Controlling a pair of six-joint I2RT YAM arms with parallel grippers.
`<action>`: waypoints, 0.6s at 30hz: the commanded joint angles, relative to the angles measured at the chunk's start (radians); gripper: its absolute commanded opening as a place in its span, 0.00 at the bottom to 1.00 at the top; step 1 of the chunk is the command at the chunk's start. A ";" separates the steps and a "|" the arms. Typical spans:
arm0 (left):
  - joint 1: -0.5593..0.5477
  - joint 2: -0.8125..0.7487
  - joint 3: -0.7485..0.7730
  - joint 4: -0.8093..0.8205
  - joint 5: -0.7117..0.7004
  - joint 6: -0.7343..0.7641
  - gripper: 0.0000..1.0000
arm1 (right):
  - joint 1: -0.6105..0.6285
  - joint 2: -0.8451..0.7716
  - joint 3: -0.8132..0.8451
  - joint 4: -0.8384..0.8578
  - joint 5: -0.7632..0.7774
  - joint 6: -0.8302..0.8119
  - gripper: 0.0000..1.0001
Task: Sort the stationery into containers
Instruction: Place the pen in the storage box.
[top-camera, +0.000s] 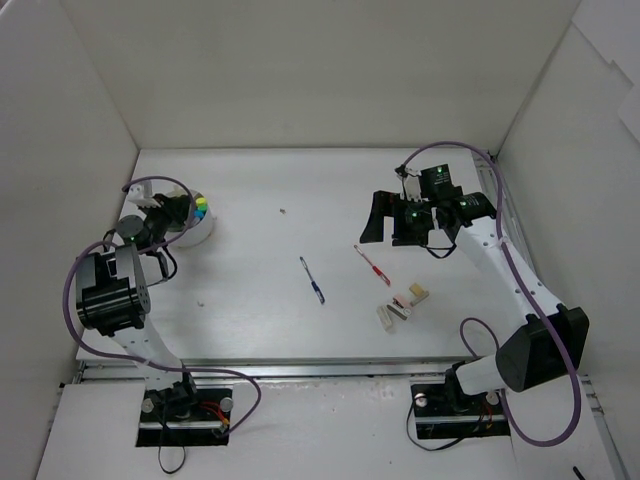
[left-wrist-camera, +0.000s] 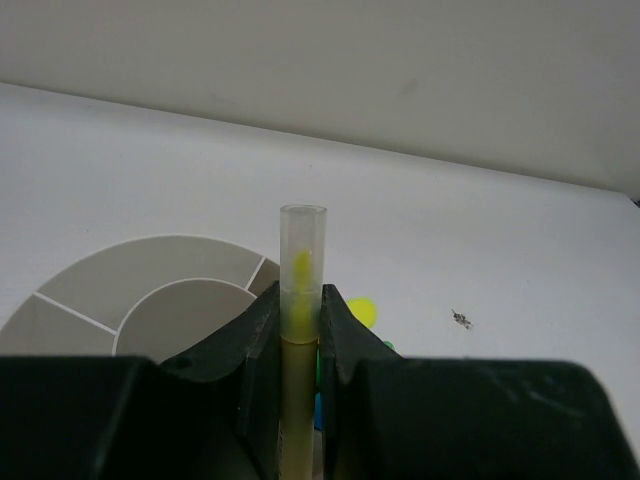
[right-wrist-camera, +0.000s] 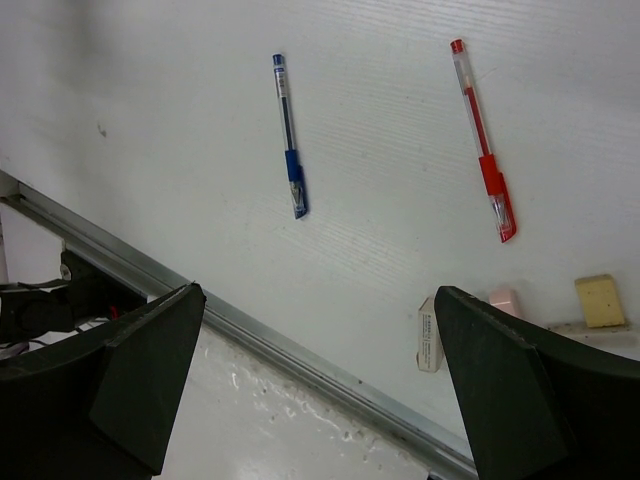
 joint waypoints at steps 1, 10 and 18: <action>-0.002 -0.078 0.002 0.432 0.029 0.016 0.00 | -0.008 -0.031 0.003 0.034 -0.019 -0.019 0.98; -0.002 -0.104 -0.017 0.431 0.010 0.032 0.26 | -0.008 -0.045 0.003 0.032 -0.025 -0.022 0.98; -0.002 -0.168 -0.041 0.431 0.019 0.012 0.99 | -0.008 -0.059 0.000 0.032 -0.042 -0.019 0.98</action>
